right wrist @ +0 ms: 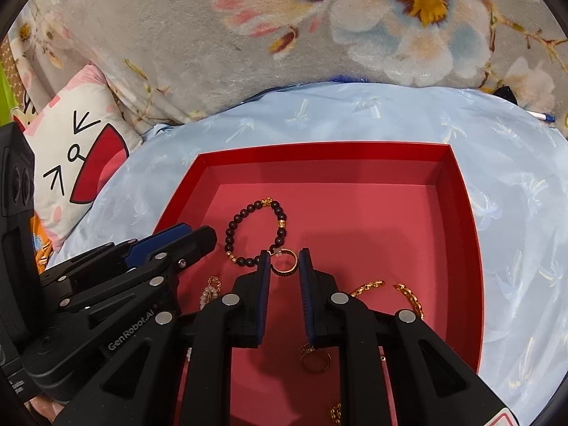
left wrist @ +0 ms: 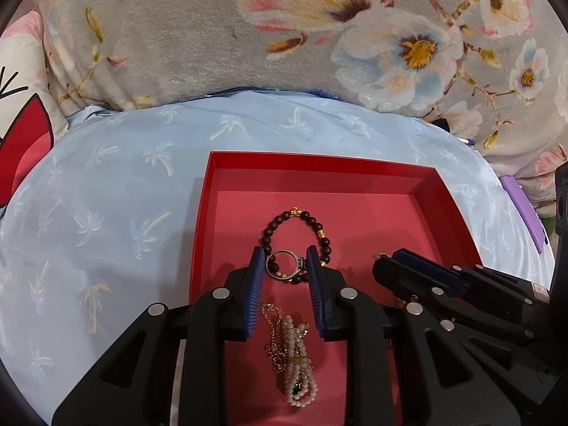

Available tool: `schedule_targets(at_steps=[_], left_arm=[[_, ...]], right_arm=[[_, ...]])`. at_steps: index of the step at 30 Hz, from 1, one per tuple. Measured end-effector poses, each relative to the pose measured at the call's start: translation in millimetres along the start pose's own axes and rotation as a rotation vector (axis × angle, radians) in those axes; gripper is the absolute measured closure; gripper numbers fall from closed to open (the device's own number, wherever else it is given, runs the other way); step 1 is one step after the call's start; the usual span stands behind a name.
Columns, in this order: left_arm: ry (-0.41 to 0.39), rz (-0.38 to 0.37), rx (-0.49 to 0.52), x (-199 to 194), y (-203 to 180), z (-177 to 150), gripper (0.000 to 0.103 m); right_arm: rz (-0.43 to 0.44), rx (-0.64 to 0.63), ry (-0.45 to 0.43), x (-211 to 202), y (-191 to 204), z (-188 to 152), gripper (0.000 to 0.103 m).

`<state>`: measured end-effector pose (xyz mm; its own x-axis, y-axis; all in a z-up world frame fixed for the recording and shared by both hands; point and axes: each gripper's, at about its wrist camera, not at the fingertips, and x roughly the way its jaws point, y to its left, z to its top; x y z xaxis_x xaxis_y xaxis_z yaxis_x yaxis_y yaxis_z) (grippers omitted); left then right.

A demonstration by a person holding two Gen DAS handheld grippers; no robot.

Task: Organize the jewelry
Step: 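Carry ring and hoop earring into the red box and open both tools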

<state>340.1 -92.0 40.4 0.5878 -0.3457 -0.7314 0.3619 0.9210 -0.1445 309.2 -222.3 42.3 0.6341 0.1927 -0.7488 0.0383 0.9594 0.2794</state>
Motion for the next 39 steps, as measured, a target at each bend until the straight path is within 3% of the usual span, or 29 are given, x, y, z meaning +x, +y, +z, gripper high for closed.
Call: schedule_targets(at_steps=[10,17,27,29,33,39], left_arm=[[0.007,0.008,0.004,3,-1,-1,0.080],[0.006,0.010,-0.028,3,4,0,0.065],[-0.003,0.003,-0.042,-2,10,2,0.065],[-0.014,-0.010,-0.060,-9,15,5,0.065],[-0.058,-0.015,-0.095,-29,26,12,0.065],[-0.135,-0.020,-0.085,-70,21,12,0.064]], right_arm=[[-0.007,-0.016,-0.025,0,2,1,0.087],[0.000,0.007,-0.037,-1,-3,2,0.082],[0.002,0.027,-0.075,-16,-10,-5,0.078],[-0.002,0.029,-0.090,-30,-12,-12,0.078],[-0.046,-0.022,-0.127,-62,-11,-39,0.066],[-0.069,-0.038,-0.129,-101,-11,-89,0.066]])
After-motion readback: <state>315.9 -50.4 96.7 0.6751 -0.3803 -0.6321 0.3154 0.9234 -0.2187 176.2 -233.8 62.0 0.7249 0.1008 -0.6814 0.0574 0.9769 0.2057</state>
